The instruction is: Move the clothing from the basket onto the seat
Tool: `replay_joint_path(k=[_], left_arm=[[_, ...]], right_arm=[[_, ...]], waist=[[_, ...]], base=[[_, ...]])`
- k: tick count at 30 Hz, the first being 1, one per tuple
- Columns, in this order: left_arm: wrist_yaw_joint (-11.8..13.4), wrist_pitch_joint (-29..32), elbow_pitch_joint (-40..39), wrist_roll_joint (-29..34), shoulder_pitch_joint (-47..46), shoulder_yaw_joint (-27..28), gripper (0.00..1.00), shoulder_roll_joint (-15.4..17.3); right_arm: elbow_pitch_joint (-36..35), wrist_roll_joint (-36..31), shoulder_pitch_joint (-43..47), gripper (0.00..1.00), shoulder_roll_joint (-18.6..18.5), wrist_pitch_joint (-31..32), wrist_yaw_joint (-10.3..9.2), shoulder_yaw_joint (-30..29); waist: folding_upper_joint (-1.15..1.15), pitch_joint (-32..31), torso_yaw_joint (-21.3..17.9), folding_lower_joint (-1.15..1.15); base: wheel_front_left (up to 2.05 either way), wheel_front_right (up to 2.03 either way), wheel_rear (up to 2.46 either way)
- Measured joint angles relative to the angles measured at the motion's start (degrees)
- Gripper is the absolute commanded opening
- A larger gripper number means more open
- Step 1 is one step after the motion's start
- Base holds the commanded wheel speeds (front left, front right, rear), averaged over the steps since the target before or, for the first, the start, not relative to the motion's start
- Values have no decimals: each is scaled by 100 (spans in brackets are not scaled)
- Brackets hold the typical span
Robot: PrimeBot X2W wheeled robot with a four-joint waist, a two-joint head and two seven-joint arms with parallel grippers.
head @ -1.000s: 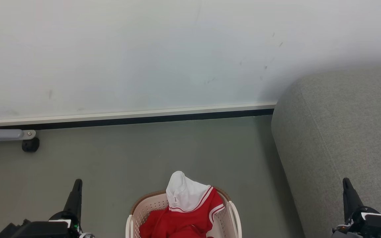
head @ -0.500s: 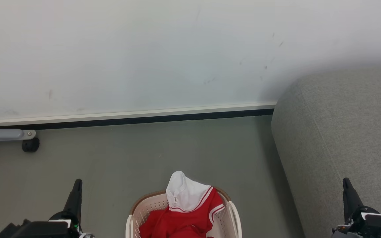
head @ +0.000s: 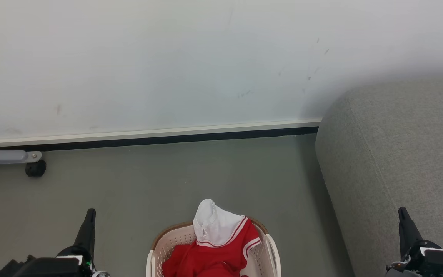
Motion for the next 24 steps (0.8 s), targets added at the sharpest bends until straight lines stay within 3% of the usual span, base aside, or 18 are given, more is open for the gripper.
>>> replay_joint_path(k=[8, 9, 10, 11, 12, 13, 24], left_arm=[[0, 0, 0, 0, 0, 0, 0, 0], [2, -1, 15, 1, 11, -4, 100, -5], [5, -1, 57, 1, 37, -9, 0, -20], [10, -1, 125, 1, 77, -14, 100, -36], [10, -1, 180, 1, 136, -22, 0, -51], [11, -1, 244, 1, 193, -23, 100, -60], [21, -219, 238, 152, 289, -276, 100, -65]], right_arm=[[0, 0, 0, 0, 0, 0, 0, 0], [24, -2, 7, 100, 5, -2, -1, 4], [67, -2, 25, 0, 21, -2, -4, 8], [123, -2, 63, 100, 47, -2, -10, 12], [188, -2, 120, 0, 73, -2, -10, 18], [257, -2, 171, 100, 98, -2, -11, 19], [227, -102, 272, 100, 124, -215, -42, 203]], waist=[[0, 0, 0, 0], [0, 0, 0, 0], [0, 0, 0, 0], [0, 0, 0, 0], [0, 0, 0, 0], [0, 0, 0, 0], [0, -24, -11, 0]], base=[[0, 0, 0], [0, 0, 0], [0, 0, 0], [0, 0, 0], [0, 0, 0], [0, 0, 0], [0, 0, 0]])
